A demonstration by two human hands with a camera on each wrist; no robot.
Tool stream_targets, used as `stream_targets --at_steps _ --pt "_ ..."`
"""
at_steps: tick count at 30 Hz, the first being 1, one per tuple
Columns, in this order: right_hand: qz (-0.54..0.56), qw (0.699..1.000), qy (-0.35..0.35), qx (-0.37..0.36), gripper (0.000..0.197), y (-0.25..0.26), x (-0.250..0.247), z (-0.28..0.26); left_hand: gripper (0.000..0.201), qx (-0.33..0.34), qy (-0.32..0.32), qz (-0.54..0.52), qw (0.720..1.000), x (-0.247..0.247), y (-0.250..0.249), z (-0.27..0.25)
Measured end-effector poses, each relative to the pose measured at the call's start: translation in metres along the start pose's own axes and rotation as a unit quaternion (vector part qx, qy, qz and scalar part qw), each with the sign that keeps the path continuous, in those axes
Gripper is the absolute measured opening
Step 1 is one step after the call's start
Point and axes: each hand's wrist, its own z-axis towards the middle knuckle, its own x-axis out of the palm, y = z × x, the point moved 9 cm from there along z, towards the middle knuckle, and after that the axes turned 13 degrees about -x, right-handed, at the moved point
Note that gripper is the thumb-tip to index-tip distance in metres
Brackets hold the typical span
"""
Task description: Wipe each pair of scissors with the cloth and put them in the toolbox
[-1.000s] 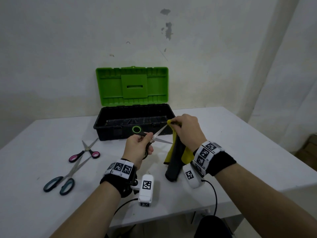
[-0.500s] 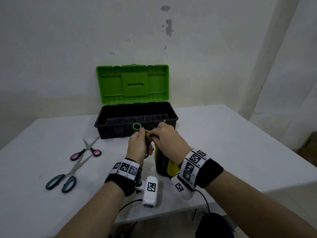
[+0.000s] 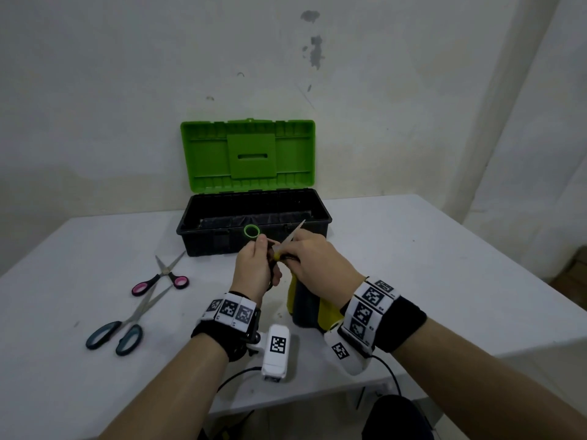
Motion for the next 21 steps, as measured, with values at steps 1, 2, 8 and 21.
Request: stream_targets --at_steps 1,2,8,21 --pt "-0.004 1.0 -0.011 0.005 0.024 -0.001 -0.003 0.001 0.04 0.005 0.005 0.009 1.0 0.003 -0.001 -0.001" --pt "-0.006 1.0 -0.018 0.009 0.024 -0.001 -0.003 0.002 0.039 0.009 0.008 0.016 1.0 0.006 -0.002 -0.003" --pt "-0.006 1.0 0.01 -0.006 0.024 0.002 0.005 -0.003 0.04 0.002 0.001 0.03 1.0 0.002 0.001 0.002" --pt "0.0 0.999 -0.034 0.005 0.023 -0.006 -0.008 -0.001 0.041 0.007 0.005 0.039 0.999 0.006 -0.001 -0.001"
